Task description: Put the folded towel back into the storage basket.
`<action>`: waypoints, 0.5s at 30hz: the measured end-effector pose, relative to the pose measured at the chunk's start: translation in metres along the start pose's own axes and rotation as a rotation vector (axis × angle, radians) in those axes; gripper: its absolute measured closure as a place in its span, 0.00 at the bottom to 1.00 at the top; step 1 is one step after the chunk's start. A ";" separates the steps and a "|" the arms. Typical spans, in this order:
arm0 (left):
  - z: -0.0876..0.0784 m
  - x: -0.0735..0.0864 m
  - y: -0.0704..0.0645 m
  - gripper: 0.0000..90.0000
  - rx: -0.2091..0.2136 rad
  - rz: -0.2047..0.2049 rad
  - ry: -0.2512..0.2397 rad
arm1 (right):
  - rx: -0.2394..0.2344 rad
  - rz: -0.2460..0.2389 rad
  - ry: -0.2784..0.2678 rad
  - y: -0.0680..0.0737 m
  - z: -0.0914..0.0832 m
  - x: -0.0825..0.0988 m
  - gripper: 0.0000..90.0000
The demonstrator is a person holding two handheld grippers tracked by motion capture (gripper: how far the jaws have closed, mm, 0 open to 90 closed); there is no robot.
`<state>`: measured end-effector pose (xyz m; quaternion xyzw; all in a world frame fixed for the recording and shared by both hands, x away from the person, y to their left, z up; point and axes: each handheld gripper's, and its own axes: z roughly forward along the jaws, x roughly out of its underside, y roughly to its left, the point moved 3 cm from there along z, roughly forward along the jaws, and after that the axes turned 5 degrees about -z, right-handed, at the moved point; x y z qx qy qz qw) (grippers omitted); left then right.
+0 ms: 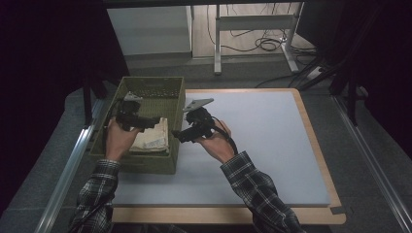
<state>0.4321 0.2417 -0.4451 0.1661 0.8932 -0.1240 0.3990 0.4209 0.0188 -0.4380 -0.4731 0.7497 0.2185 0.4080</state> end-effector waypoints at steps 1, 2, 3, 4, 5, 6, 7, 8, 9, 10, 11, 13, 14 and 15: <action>0.000 0.000 -0.004 0.01 0.010 -0.002 -0.007 | 0.000 0.003 0.000 -0.001 -0.002 0.002 0.12; -0.001 0.000 -0.006 0.01 0.014 0.001 -0.010 | 0.001 0.004 0.001 -0.002 -0.004 0.004 0.12; -0.001 0.000 -0.006 0.01 0.014 0.001 -0.010 | 0.001 0.004 0.001 -0.002 -0.004 0.004 0.12; -0.001 0.000 -0.010 0.00 0.019 0.006 -0.015 | 0.005 0.002 0.002 -0.005 -0.007 0.008 0.11; -0.001 0.000 -0.010 0.00 0.019 0.006 -0.015 | 0.005 0.002 0.002 -0.005 -0.007 0.008 0.11; -0.001 0.000 -0.015 0.00 0.024 0.018 -0.019 | 0.010 0.008 0.001 -0.007 -0.011 0.012 0.11; -0.001 0.000 -0.018 0.00 0.025 0.022 -0.021 | 0.010 0.012 0.001 -0.008 -0.013 0.014 0.11; -0.001 0.000 -0.020 0.00 0.026 0.029 -0.023 | 0.010 0.014 0.002 -0.010 -0.015 0.015 0.11; -0.001 0.000 -0.020 0.00 0.026 0.029 -0.023 | 0.010 0.014 0.002 -0.010 -0.015 0.015 0.11; -0.001 -0.001 -0.023 0.00 0.027 0.034 -0.028 | 0.014 0.014 0.003 -0.011 -0.017 0.017 0.11; -0.001 -0.001 -0.026 0.00 0.029 0.036 -0.032 | 0.019 0.016 0.005 -0.012 -0.018 0.019 0.11; -0.001 -0.001 -0.031 0.00 0.033 0.045 -0.036 | 0.021 0.020 0.005 -0.015 -0.023 0.023 0.10; 0.000 -0.001 -0.036 0.00 0.038 0.055 -0.039 | 0.026 0.025 0.006 -0.017 -0.027 0.026 0.10; 0.000 -0.001 -0.036 0.00 0.038 0.055 -0.039 | 0.030 0.023 0.007 -0.018 -0.029 0.027 0.09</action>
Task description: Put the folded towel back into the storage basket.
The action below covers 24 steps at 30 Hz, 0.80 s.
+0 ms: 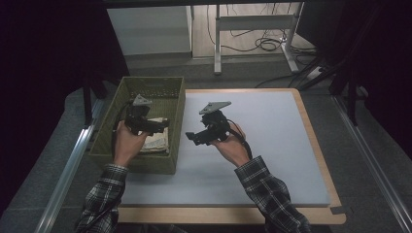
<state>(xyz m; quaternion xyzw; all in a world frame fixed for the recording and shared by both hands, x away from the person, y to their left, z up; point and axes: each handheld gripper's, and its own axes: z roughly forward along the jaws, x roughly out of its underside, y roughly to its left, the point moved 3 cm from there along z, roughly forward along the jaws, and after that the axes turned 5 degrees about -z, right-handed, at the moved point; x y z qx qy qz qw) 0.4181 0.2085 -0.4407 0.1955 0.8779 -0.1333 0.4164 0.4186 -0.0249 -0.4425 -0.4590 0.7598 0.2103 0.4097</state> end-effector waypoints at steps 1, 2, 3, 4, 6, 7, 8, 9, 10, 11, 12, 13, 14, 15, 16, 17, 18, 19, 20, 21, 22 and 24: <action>0.000 -0.001 -0.006 0.00 0.003 0.012 0.000 | 0.005 0.001 -0.001 -0.001 -0.002 0.002 0.09; 0.000 -0.001 -0.006 0.00 0.003 0.012 0.000 | 0.005 0.001 -0.001 -0.001 -0.002 0.002 0.09; 0.001 -0.002 -0.011 0.00 0.010 0.019 -0.006 | 0.012 -0.001 0.001 -0.003 -0.007 0.005 0.09; 0.001 -0.002 -0.011 0.00 0.010 0.019 -0.006 | 0.012 -0.001 0.001 -0.003 -0.007 0.005 0.09; 0.001 -0.003 -0.017 0.00 0.017 0.027 -0.006 | 0.012 0.006 -0.003 -0.006 -0.013 0.010 0.09; 0.001 -0.004 -0.023 0.00 0.023 0.036 -0.006 | 0.012 0.010 0.000 -0.006 -0.015 0.012 0.08; 0.001 -0.004 -0.023 0.00 0.023 0.036 -0.006 | 0.012 0.010 0.000 -0.006 -0.015 0.012 0.08; 0.001 -0.006 -0.029 0.00 0.034 0.044 -0.009 | 0.016 0.015 0.003 -0.008 -0.019 0.016 0.09; 0.001 -0.006 -0.032 0.00 0.038 0.050 -0.007 | 0.018 0.016 0.004 -0.009 -0.021 0.018 0.09; 0.002 -0.007 -0.035 0.00 0.041 0.048 -0.010 | 0.020 0.018 0.003 -0.010 -0.024 0.019 0.09; 0.002 -0.007 -0.035 0.00 0.041 0.048 -0.010 | 0.020 0.018 0.003 -0.010 -0.024 0.019 0.09; 0.002 -0.008 -0.038 0.00 0.044 0.054 -0.011 | 0.023 0.022 0.002 -0.011 -0.026 0.021 0.08; 0.003 -0.009 -0.045 0.00 0.050 0.061 -0.013 | 0.026 0.029 -0.003 -0.013 -0.031 0.025 0.09; 0.003 -0.009 -0.045 0.00 0.050 0.061 -0.013 | 0.026 0.029 -0.003 -0.013 -0.031 0.025 0.09; 0.004 -0.010 -0.048 0.00 0.056 0.063 -0.016 | 0.029 0.031 -0.008 -0.015 -0.034 0.027 0.08; 0.005 -0.011 -0.051 0.00 0.058 0.068 -0.016 | 0.034 0.037 -0.014 -0.018 -0.040 0.032 0.08; 0.006 -0.011 -0.054 0.00 0.062 0.073 -0.017 | 0.036 0.041 -0.016 -0.019 -0.043 0.034 0.09; 0.007 -0.012 -0.057 0.00 0.066 0.078 -0.014 | 0.040 0.043 -0.021 -0.021 -0.045 0.036 0.08; 0.009 -0.012 -0.061 0.00 0.073 0.079 -0.013 | 0.040 0.043 -0.021 -0.021 -0.045 0.036 0.08; 0.013 -0.012 -0.067 0.00 0.082 0.087 -0.008 | 0.046 0.052 -0.023 -0.024 -0.051 0.042 0.09; 0.015 -0.012 -0.071 0.00 0.087 0.090 -0.006 | 0.047 0.058 -0.024 -0.026 -0.054 0.045 0.09; 0.019 -0.013 -0.078 0.00 0.094 0.098 -0.002 | 0.055 0.063 -0.026 -0.029 -0.059 0.051 0.09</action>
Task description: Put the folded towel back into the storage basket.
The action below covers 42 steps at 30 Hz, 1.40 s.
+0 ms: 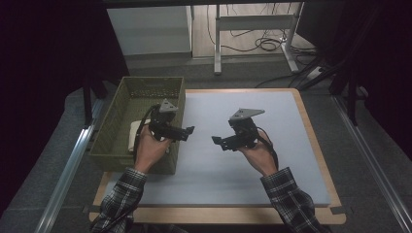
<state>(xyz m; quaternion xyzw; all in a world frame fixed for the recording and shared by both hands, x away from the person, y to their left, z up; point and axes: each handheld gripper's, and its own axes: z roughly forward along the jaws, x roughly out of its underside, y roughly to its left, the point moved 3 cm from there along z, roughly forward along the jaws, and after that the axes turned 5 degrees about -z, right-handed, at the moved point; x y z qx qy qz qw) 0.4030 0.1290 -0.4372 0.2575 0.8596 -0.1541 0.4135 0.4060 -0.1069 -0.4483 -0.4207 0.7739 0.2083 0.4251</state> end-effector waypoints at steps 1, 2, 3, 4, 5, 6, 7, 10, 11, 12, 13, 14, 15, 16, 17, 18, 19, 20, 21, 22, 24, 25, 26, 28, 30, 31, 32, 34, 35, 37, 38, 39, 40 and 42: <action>0.002 -0.001 -0.004 0.00 0.003 0.001 0.000 | 0.005 0.002 -0.001 -0.002 -0.003 0.003 0.09; 0.002 -0.001 -0.004 0.00 0.003 0.001 0.000 | 0.005 0.002 -0.001 -0.002 -0.003 0.003 0.09; 0.005 -0.002 -0.007 0.00 0.008 0.005 0.000 | 0.008 0.005 -0.001 -0.004 -0.005 0.005 0.09; 0.009 -0.004 -0.015 0.00 0.018 0.015 0.002 | 0.013 0.007 0.004 -0.007 -0.010 0.011 0.09; 0.009 -0.004 -0.015 0.00 0.018 0.015 0.002 | 0.013 0.007 0.004 -0.007 -0.010 0.011 0.09; 0.012 -0.006 -0.023 0.00 0.027 0.024 0.002 | 0.028 0.004 0.010 -0.010 -0.016 0.016 0.09; 0.014 -0.008 -0.026 0.00 0.031 0.029 0.001 | 0.032 0.003 0.010 -0.012 -0.018 0.019 0.09; 0.018 -0.012 -0.038 0.00 0.046 0.041 -0.002 | 0.043 0.009 0.009 -0.016 -0.026 0.026 0.09; 0.020 -0.013 -0.042 0.00 0.051 0.045 -0.001 | 0.045 0.011 0.005 -0.018 -0.029 0.028 0.09; 0.020 -0.013 -0.042 0.00 0.051 0.045 -0.001 | 0.045 0.011 0.005 -0.018 -0.029 0.028 0.09; 0.023 -0.015 -0.050 0.00 0.057 0.057 -0.002 | 0.050 0.017 0.002 -0.021 -0.035 0.032 0.09; 0.023 -0.015 -0.050 0.00 0.057 0.057 -0.002 | 0.050 0.017 0.002 -0.021 -0.035 0.032 0.09; 0.028 -0.016 -0.057 0.00 0.072 0.057 -0.004 | 0.056 0.022 -0.002 -0.023 -0.040 0.036 0.08; 0.030 -0.017 -0.060 0.00 0.080 0.058 -0.006 | 0.058 0.028 -0.004 -0.025 -0.043 0.038 0.08; 0.033 -0.016 -0.064 0.00 0.087 0.060 -0.006 | 0.060 0.029 -0.006 -0.026 -0.045 0.040 0.09; 0.036 -0.016 -0.067 0.00 0.091 0.062 -0.006 | 0.063 0.031 -0.006 -0.028 -0.047 0.042 0.08; 0.038 -0.016 -0.070 0.00 0.096 0.062 -0.006 | 0.067 0.037 -0.005 -0.029 -0.050 0.045 0.08; 0.038 -0.016 -0.070 0.00 0.096 0.062 -0.006 | 0.067 0.037 -0.005 -0.029 -0.050 0.045 0.08; 0.040 -0.015 -0.073 0.00 0.103 0.061 -0.005 | 0.071 0.038 -0.003 -0.030 -0.052 0.047 0.08; 0.043 -0.015 -0.077 0.00 0.108 0.062 -0.004 | 0.073 0.043 -0.002 -0.032 -0.054 0.049 0.09; 0.045 -0.014 -0.083 0.00 0.111 0.067 -0.008 | 0.092 0.044 0.004 -0.036 -0.061 0.055 0.09; 0.047 -0.012 -0.089 0.00 0.117 0.076 -0.010 | 0.098 0.045 0.005 -0.037 -0.063 0.057 0.09; 0.047 -0.012 -0.089 0.00 0.117 0.076 -0.010 | 0.098 0.045 0.005 -0.037 -0.063 0.057 0.09; 0.048 -0.010 -0.094 0.00 0.117 0.084 -0.013 | 0.101 0.052 0.002 -0.039 -0.068 0.060 0.09; 0.049 -0.007 -0.099 0.00 0.115 0.093 -0.011 | 0.105 0.055 -0.001 -0.039 -0.072 0.063 0.08; 0.050 -0.002 -0.103 0.00 0.105 0.104 -0.009 | 0.105 0.057 -0.005 -0.039 -0.075 0.067 0.09; 0.050 0.000 -0.104 0.00 0.105 0.105 -0.008 | 0.106 0.059 -0.004 -0.039 -0.077 0.069 0.09; 0.050 0.005 -0.105 0.00 0.111 0.099 -0.009 | 0.105 0.061 -0.003 -0.039 -0.079 0.073 0.09; 0.050 0.008 -0.106 0.00 0.112 0.098 -0.010 | 0.105 0.063 -0.003 -0.038 -0.080 0.075 0.09; 0.049 0.014 -0.108 0.00 0.114 0.097 -0.009 | 0.105 0.069 0.001 -0.037 -0.081 0.079 0.09; 0.049 0.014 -0.108 0.00 0.114 0.097 -0.009 | 0.105 0.069 0.001 -0.037 -0.081 0.079 0.09; 0.049 0.021 -0.110 0.00 0.107 0.100 -0.007 | 0.102 0.073 0.006 -0.036 -0.081 0.084 0.08; 0.049 0.024 -0.111 0.00 0.107 0.103 -0.004 | 0.100 0.075 0.006 -0.036 -0.081 0.086 0.08; 0.049 0.028 -0.112 0.00 0.109 0.102 -0.002 | 0.100 0.074 0.008 -0.034 -0.082 0.089 0.08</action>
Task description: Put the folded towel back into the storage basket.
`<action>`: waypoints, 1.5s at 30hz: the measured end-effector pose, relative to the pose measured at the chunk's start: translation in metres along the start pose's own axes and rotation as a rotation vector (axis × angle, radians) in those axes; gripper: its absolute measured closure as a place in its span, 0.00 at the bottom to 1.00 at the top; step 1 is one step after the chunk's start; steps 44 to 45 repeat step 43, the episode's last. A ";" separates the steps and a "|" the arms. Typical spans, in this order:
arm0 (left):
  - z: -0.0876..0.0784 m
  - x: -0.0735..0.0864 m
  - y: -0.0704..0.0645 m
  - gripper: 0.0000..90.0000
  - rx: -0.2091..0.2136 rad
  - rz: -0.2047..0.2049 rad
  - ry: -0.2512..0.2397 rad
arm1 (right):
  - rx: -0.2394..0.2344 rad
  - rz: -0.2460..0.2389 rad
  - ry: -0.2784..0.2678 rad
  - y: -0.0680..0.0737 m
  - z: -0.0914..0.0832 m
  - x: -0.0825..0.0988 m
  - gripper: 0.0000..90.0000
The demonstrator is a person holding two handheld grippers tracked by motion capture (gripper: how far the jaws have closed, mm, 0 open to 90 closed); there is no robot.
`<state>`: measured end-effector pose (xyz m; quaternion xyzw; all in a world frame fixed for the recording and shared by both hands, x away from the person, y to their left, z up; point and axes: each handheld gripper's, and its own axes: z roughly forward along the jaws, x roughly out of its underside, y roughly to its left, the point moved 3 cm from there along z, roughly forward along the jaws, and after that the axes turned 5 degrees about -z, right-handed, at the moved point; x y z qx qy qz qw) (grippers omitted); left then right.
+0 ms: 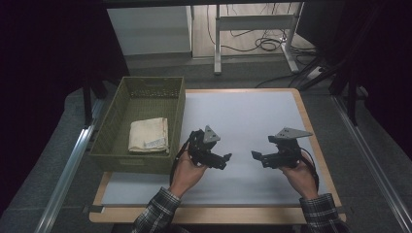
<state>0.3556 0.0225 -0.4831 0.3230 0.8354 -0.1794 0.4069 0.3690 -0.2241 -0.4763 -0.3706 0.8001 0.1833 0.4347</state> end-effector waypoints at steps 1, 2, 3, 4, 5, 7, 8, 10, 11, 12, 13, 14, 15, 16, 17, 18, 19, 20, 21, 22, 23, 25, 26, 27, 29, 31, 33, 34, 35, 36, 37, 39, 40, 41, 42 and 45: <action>0.000 0.003 -0.001 0.00 0.002 0.003 0.001 | 0.000 0.000 0.000 0.000 0.000 0.000 0.08; 0.000 0.006 -0.003 0.00 0.001 0.004 0.003 | 0.000 0.000 0.001 0.001 0.000 0.002 0.08; 0.000 0.013 -0.005 0.00 -0.004 0.006 0.005 | -0.003 -0.003 0.004 0.003 -0.001 0.006 0.09; 0.000 0.013 -0.005 0.00 -0.004 0.006 0.005 | -0.004 -0.005 0.008 0.004 -0.001 0.008 0.09; -0.001 0.019 -0.006 0.00 -0.004 0.002 0.006 | -0.005 -0.007 0.011 0.005 -0.002 0.010 0.09; -0.002 0.026 -0.007 0.00 -0.003 -0.007 0.007 | -0.009 -0.012 0.014 0.008 -0.002 0.015 0.09; -0.002 0.030 -0.007 0.00 -0.004 -0.009 0.008 | -0.011 -0.010 0.017 0.009 -0.001 0.017 0.09; -0.002 0.037 -0.008 0.00 0.002 -0.021 0.009 | -0.013 -0.012 0.022 0.012 -0.001 0.022 0.08; -0.002 0.037 -0.008 0.00 0.002 -0.021 0.009 | -0.013 -0.012 0.022 0.012 -0.001 0.022 0.08; -0.003 0.040 -0.008 0.00 0.005 -0.025 0.007 | -0.017 -0.013 0.025 0.013 -0.001 0.024 0.09; -0.003 0.044 -0.008 0.00 0.004 -0.027 0.009 | -0.017 -0.016 0.028 0.015 -0.001 0.026 0.08; -0.004 0.048 -0.008 0.00 0.004 -0.030 0.008 | -0.017 -0.019 0.030 0.017 -0.001 0.028 0.08; -0.005 0.054 -0.008 0.00 0.007 -0.038 0.008 | -0.021 -0.018 0.029 0.019 -0.001 0.032 0.08; -0.005 0.054 -0.008 0.00 0.007 -0.038 0.008 | -0.021 -0.018 0.029 0.019 -0.001 0.032 0.08; -0.006 0.060 -0.008 0.00 0.009 -0.048 0.007 | -0.025 -0.020 0.032 0.021 -0.001 0.036 0.08; -0.006 0.063 -0.008 0.00 0.008 -0.053 0.008 | -0.028 -0.022 0.033 0.022 -0.001 0.039 0.08; -0.006 0.067 -0.008 0.00 0.008 -0.054 0.012 | -0.030 -0.023 0.036 0.023 0.000 0.041 0.09; -0.006 0.067 -0.008 0.00 0.008 -0.054 0.012 | -0.030 -0.023 0.036 0.023 0.000 0.041 0.09; -0.005 0.073 -0.009 0.00 0.008 -0.057 0.018 | -0.028 -0.028 0.042 0.024 0.001 0.047 0.09; -0.005 0.075 -0.010 0.00 0.005 -0.055 0.020 | -0.029 -0.029 0.045 0.025 0.001 0.050 0.09; -0.005 0.075 -0.010 0.00 0.005 -0.055 0.020 | -0.029 -0.029 0.045 0.025 0.001 0.050 0.09; -0.003 0.083 -0.011 0.00 0.003 -0.057 0.032 | -0.029 -0.024 0.057 0.024 0.003 0.059 0.09; -0.002 0.086 -0.011 0.00 0.000 -0.057 0.038 | -0.028 -0.021 0.060 0.024 0.004 0.062 0.09; -0.002 0.086 -0.011 0.00 0.000 -0.057 0.038 | -0.028 -0.021 0.060 0.024 0.004 0.062 0.09; 0.001 0.094 -0.010 0.00 -0.004 -0.059 0.064 | -0.025 -0.009 0.079 0.022 0.006 0.071 0.08; 0.003 0.099 -0.008 0.00 -0.011 -0.059 0.086 | -0.017 -0.009 0.093 0.020 0.007 0.076 0.09; 0.005 0.099 -0.007 0.00 -0.012 -0.068 0.106 | -0.015 0.001 0.111 0.019 0.009 0.080 0.09; 0.005 0.099 -0.007 0.00 -0.013 -0.069 0.112 | -0.019 0.006 0.120 0.018 0.010 0.080 0.09; 0.005 0.099 -0.007 0.00 -0.013 -0.069 0.112 | -0.019 0.006 0.120 0.018 0.010 0.080 0.09; 0.007 0.099 -0.007 0.01 -0.011 -0.068 0.129 | -0.015 0.005 0.123 0.018 0.010 0.080 0.09; 0.009 0.099 -0.007 0.01 -0.004 -0.066 0.153 | -0.015 0.005 0.123 0.018 0.010 0.080 0.09; 0.010 0.099 -0.007 0.00 0.005 -0.075 0.158 | -0.009 -0.014 0.169 0.020 0.014 0.081 0.09; 0.010 0.099 -0.007 0.00 0.005 -0.075 0.158 | -0.009 -0.014 0.169 0.020 0.014 0.081 0.09; 0.010 0.099 -0.006 0.01 0.006 -0.077 0.154 | 0.018 -0.047 0.183 0.024 0.016 0.082 0.09; 0.010 0.099 -0.006 0.00 0.006 -0.077 0.154 | 0.033 -0.067 0.193 0.025 0.017 0.082 0.08; 0.010 0.099 -0.006 0.00 0.006 -0.074 0.155 | 0.033 -0.067 0.193 0.025 0.017 0.082 0.08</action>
